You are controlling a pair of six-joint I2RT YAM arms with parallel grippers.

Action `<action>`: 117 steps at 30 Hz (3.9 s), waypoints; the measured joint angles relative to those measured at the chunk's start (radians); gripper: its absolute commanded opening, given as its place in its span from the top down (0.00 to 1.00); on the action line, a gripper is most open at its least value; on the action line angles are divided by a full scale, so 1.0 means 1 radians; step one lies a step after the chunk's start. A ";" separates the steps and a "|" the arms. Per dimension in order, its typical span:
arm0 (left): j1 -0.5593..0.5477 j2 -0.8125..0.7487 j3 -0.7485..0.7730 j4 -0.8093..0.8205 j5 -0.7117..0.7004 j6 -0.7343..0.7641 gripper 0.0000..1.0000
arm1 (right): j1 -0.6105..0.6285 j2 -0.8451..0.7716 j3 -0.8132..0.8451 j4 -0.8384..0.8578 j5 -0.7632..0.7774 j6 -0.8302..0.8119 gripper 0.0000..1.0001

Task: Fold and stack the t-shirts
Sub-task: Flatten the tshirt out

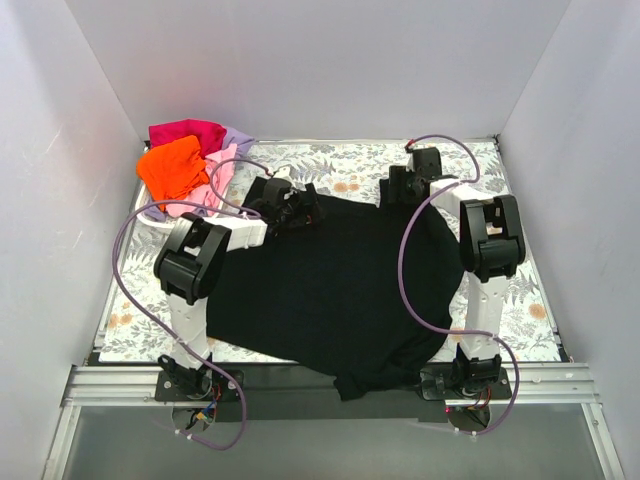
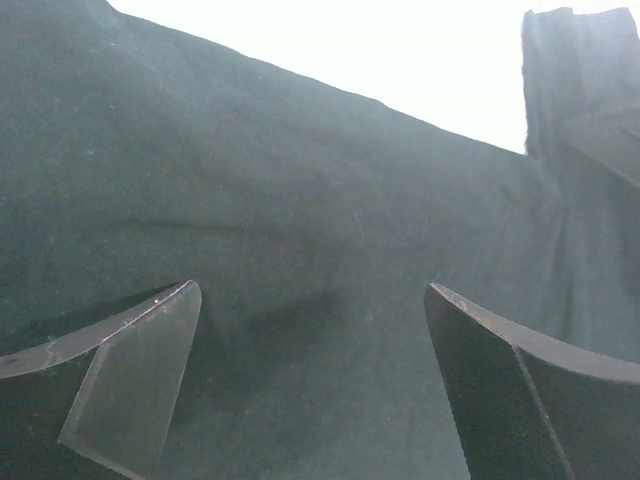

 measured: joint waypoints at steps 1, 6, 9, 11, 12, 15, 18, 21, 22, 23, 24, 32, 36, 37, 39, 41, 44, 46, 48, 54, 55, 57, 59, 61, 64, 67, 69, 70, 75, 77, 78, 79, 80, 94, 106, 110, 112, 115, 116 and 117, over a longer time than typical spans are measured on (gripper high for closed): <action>0.006 0.010 0.010 0.005 0.011 -0.008 0.13 | -0.005 0.025 0.037 -0.010 -0.008 0.001 0.30; 0.051 0.060 0.068 0.019 0.063 -0.036 0.12 | -0.035 0.181 0.286 -0.077 -0.074 0.013 0.30; 0.076 0.101 0.122 0.021 0.083 -0.049 0.13 | -0.049 0.314 0.516 -0.152 -0.117 0.018 0.30; 0.092 0.133 0.167 0.019 0.096 -0.058 0.13 | -0.058 0.417 0.691 -0.191 -0.147 0.024 0.30; 0.097 0.148 0.188 0.014 0.097 -0.058 0.12 | -0.063 0.464 0.772 -0.199 -0.163 0.026 0.29; 0.110 0.202 0.276 -0.004 0.098 -0.058 0.13 | -0.076 0.543 0.896 -0.204 -0.223 0.035 0.29; 0.114 0.252 0.361 -0.034 0.089 -0.051 0.13 | -0.089 0.537 0.873 -0.177 -0.283 0.037 0.30; 0.113 0.256 0.375 -0.047 0.077 -0.041 0.13 | -0.097 0.419 0.660 -0.089 -0.318 0.019 0.29; 0.113 0.249 0.365 -0.043 0.069 -0.036 0.13 | -0.099 0.364 0.581 -0.071 -0.320 0.016 0.29; 0.111 0.239 0.349 -0.039 0.063 -0.029 0.12 | -0.099 0.290 0.480 -0.058 -0.320 0.011 0.29; 0.105 0.224 0.328 -0.038 0.054 -0.021 0.12 | -0.098 0.210 0.382 -0.040 -0.319 0.007 0.29; 0.040 -0.022 0.121 -0.018 -0.010 0.029 0.12 | -0.079 -0.428 -0.167 0.150 -0.220 -0.008 0.29; 0.000 -0.117 0.031 0.014 -0.026 0.031 0.12 | -0.079 -0.524 -0.301 0.163 -0.139 -0.004 0.29; -0.008 -0.130 0.009 0.016 -0.029 0.032 0.12 | -0.080 -0.525 -0.335 0.161 -0.121 -0.002 0.29; -0.018 -0.137 -0.030 0.021 -0.034 0.029 0.12 | -0.080 -0.512 -0.400 0.140 -0.092 0.001 0.29; -0.031 -0.137 -0.079 0.016 -0.039 0.027 0.12 | -0.080 -0.486 -0.442 0.110 -0.062 0.005 0.29; -0.049 -0.136 -0.127 0.006 -0.041 0.020 0.12 | -0.080 -0.451 -0.473 0.078 -0.027 0.010 0.29; -0.063 -0.136 -0.145 0.005 -0.041 0.016 0.12 | -0.080 -0.441 -0.475 0.066 -0.011 0.015 0.29; -0.075 -0.136 -0.154 0.006 -0.041 0.009 0.12 | -0.080 -0.432 -0.471 0.067 0.000 0.021 0.29; -0.090 -0.124 -0.161 0.018 -0.040 -0.006 0.12 | -0.096 -0.296 -0.409 0.062 0.010 0.029 0.29; -0.090 -0.121 -0.161 0.025 -0.039 -0.009 0.12 | -0.100 -0.285 -0.390 0.063 0.006 0.035 0.29; -0.090 -0.115 -0.160 0.037 -0.036 -0.012 0.12 | -0.109 -0.254 -0.354 0.062 0.000 0.043 0.29; -0.090 -0.109 -0.155 0.043 -0.033 -0.014 0.12 | -0.120 -0.219 -0.312 0.061 -0.003 0.049 0.29; -0.090 -0.092 -0.137 0.050 -0.029 -0.018 0.12 | -0.131 -0.184 -0.268 0.058 -0.009 0.053 0.29; -0.090 -0.058 -0.102 0.063 -0.022 -0.025 0.12 | -0.153 -0.127 -0.192 0.055 -0.027 0.058 0.29; -0.092 -0.018 -0.053 0.068 -0.010 -0.032 0.12 | -0.176 -0.060 -0.095 0.035 -0.054 0.058 0.29; -0.093 0.008 -0.021 0.068 -0.004 -0.040 0.12 | -0.189 -0.006 -0.011 0.005 -0.072 0.058 0.29; -0.093 0.022 -0.003 0.069 0.000 -0.044 0.12 | -0.198 0.028 0.042 -0.008 -0.084 0.056 0.29; -0.093 0.083 0.079 0.067 0.005 -0.064 0.12 | -0.224 0.195 0.315 -0.095 -0.133 0.050 0.29; -0.094 0.103 0.108 0.063 0.003 -0.069 0.12 | -0.227 0.263 0.431 -0.131 -0.151 0.047 0.29; -0.095 0.114 0.125 0.059 0.003 -0.069 0.12 | -0.230 0.289 0.476 -0.148 -0.161 0.046 0.29; -0.095 0.126 0.143 0.055 0.001 -0.069 0.12 | -0.230 0.314 0.518 -0.160 -0.171 0.045 0.29; -0.095 0.136 0.159 0.048 0.000 -0.069 0.12 | -0.232 0.335 0.557 -0.175 -0.182 0.043 0.29; -0.140 0.056 0.073 0.024 -0.089 -0.039 0.12 | -0.229 0.048 0.196 -0.162 -0.269 0.016 0.31; -0.215 -0.585 -0.336 -0.040 -0.476 -0.076 0.12 | -0.215 -0.670 -0.358 0.052 -0.268 0.016 0.28; -0.193 -0.681 -0.465 -0.203 -0.595 -0.205 0.12 | -0.216 -0.705 -0.455 0.061 -0.259 0.016 0.28; -0.178 -0.711 -0.539 -0.295 -0.624 -0.277 0.13 | -0.216 -0.705 -0.480 0.058 -0.259 0.015 0.27; -0.162 -0.780 -0.622 -0.441 -0.661 -0.391 0.14 | -0.217 -0.705 -0.490 0.063 -0.263 0.012 0.27; -0.162 -0.820 -0.640 -0.471 -0.673 -0.421 0.14 | -0.218 -0.705 -0.490 0.065 -0.267 0.012 0.27; -0.161 -0.863 -0.653 -0.501 -0.686 -0.450 0.14 | -0.218 -0.705 -0.490 0.067 -0.270 0.012 0.27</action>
